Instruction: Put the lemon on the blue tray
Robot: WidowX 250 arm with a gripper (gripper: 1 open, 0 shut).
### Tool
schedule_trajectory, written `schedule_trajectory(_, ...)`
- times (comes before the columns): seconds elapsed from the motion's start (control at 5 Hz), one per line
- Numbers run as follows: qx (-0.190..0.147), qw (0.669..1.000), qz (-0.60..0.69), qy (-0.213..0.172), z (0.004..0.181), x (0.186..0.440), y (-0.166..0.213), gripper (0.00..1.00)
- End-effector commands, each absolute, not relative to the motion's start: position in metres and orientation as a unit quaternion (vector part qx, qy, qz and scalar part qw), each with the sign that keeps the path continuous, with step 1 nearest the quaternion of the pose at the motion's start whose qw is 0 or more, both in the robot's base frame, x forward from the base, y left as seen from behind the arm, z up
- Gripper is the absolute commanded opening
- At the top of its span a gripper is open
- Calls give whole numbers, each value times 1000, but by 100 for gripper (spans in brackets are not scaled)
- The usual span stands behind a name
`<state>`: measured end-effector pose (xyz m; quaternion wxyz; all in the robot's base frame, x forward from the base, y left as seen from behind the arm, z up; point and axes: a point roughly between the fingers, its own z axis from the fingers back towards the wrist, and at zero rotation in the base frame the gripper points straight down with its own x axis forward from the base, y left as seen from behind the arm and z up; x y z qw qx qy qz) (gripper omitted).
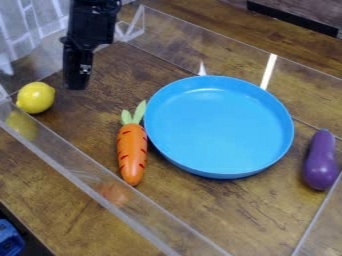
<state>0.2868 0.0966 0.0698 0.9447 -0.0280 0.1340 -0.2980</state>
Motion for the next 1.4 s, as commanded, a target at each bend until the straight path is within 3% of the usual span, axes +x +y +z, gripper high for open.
schedule_trajectory(0.0, -14, 960, -263, 91, 95, 279, 116, 100)
schedule_trajectory(0.4, -16, 968, -239, 71, 85, 269, 153, 100)
schedule_trajectory(1.2, -15, 965, -255, 63, 46, 278, 163, 100)
